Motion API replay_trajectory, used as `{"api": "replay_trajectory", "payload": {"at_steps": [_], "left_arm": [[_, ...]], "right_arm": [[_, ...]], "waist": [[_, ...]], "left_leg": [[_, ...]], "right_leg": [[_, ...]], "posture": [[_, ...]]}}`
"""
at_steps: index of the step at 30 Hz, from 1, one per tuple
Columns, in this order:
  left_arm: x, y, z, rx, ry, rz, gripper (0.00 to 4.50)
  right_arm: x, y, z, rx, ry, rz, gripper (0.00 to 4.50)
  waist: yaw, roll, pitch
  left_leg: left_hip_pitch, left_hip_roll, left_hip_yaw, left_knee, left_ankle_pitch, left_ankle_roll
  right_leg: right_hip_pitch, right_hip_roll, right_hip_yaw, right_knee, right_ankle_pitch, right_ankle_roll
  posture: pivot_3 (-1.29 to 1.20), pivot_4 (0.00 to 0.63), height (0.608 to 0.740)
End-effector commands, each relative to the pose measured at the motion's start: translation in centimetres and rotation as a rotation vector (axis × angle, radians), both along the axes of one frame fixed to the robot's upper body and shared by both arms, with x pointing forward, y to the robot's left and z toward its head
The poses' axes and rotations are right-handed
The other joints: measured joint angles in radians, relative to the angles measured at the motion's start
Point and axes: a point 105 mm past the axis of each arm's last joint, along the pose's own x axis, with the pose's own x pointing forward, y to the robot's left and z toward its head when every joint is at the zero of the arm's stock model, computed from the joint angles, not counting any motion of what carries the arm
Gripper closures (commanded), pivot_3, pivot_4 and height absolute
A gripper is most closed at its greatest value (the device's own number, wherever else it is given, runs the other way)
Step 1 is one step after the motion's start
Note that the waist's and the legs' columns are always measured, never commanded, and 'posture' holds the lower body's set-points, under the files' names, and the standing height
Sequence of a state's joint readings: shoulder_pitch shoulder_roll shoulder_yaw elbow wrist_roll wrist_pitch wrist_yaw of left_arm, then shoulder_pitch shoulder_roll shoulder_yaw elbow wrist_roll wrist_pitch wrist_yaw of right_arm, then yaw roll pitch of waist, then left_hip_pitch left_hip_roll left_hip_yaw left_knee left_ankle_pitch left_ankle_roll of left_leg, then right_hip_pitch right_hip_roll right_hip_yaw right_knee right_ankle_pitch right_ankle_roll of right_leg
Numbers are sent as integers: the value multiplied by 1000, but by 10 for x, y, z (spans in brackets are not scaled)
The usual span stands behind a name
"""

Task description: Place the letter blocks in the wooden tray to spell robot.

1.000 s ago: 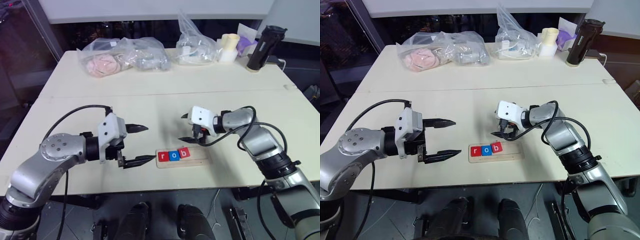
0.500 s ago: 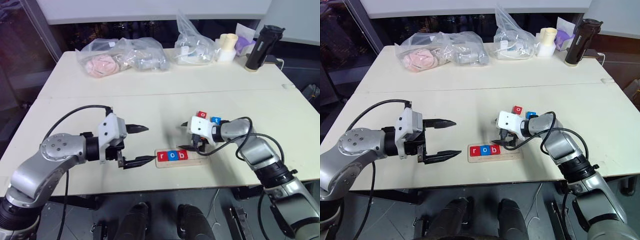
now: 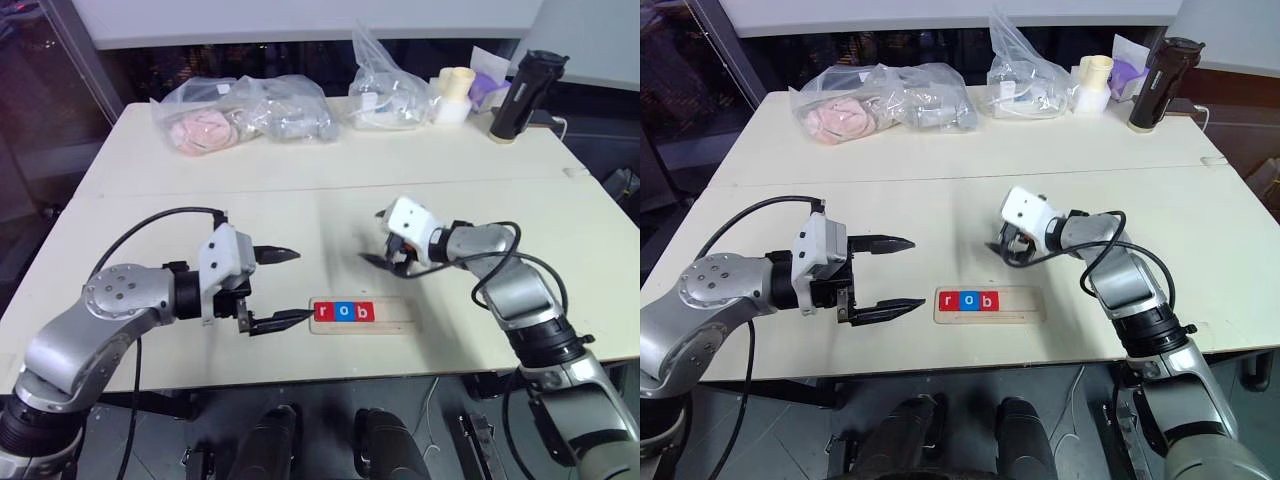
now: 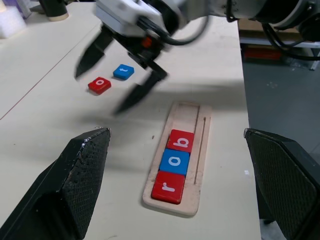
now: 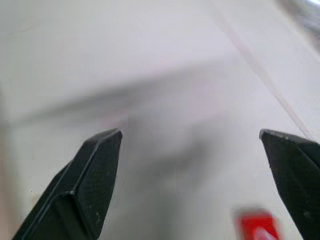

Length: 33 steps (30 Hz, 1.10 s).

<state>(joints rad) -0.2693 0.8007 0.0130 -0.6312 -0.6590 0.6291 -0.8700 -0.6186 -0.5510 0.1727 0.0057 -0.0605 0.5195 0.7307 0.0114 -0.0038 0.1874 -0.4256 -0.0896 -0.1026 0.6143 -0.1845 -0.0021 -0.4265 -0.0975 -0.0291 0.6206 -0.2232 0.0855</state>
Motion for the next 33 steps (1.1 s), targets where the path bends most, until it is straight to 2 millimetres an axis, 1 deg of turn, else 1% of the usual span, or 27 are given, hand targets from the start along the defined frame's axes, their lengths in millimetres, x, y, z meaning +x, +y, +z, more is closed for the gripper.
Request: {"api": "replay_trajectory", "payload": {"at_steps": [1,3,5,8,14,21,26,27,29,32,33], "left_arm": [[-2,-3,2,-5,-26,-9,0],[-1,-3,1,-7,-26,-8,0],[-1,-4,0,-8,-27,-8,0],[0,-5,0,-12,-28,-11,0],[4,-5,0,-12,-35,-10,0],[3,-5,0,-19,-40,-5,0],[3,-4,2,-32,-38,-3,0],[2,-3,2,-31,-37,-5,0],[1,-1,2,-31,-33,-10,0],[2,7,3,-14,-32,-11,0],[2,9,3,-7,-33,-11,0]], "right_arm": [[19,-27,15,120,-22,-334,55],[24,-38,10,226,37,-543,55],[25,-37,4,326,94,-662,55],[26,-30,-6,430,178,-775,55],[32,-19,-20,496,254,-877,55],[37,-15,-39,502,324,-900,55],[41,-10,-42,493,332,-898,55],[41,-8,-42,484,334,-893,284],[41,-5,-43,462,334,-881,986],[40,2,-45,420,335,-851,2503],[40,4,-45,407,333,-843,3084]], "waist": [[0,0,0],[0,0,0],[0,0,0],[-2,0,0],[-9,1,0],[-26,1,-1],[-27,1,-1],[-28,1,-1],[-28,1,-1],[-32,1,-1],[-32,1,-1]], "left_leg": [[0,0,0,0,0,0],[0,0,0,0,0,-1],[0,0,0,0,1,-1],[0,0,0,-1,1,-2],[1,0,0,-1,3,-3],[2,0,0,-1,3,-3],[5,0,0,-1,3,-3],[6,0,0,-1,3,-3],[6,0,0,-1,3,-3],[6,0,0,-1,3,-3],[6,0,0,-2,3,-3]], "right_leg": [[0,0,0,0,0,0],[-1,0,1,1,0,0],[-2,0,2,4,0,0],[-4,0,2,7,0,0],[-4,1,2,9,0,-1],[-3,1,1,9,0,-1],[0,2,1,9,0,-1],[0,2,1,9,0,-1],[0,2,1,9,0,-1],[0,2,2,9,0,-1],[0,2,2,9,0,-1]], "posture": [[0,150,738],[0,150,738],[0,150,738],[0,150,738],[0,150,738],[0,150,738],[0,150,738],[0,150,738],[0,150,738],[0,150,738],[0,150,738]]}}
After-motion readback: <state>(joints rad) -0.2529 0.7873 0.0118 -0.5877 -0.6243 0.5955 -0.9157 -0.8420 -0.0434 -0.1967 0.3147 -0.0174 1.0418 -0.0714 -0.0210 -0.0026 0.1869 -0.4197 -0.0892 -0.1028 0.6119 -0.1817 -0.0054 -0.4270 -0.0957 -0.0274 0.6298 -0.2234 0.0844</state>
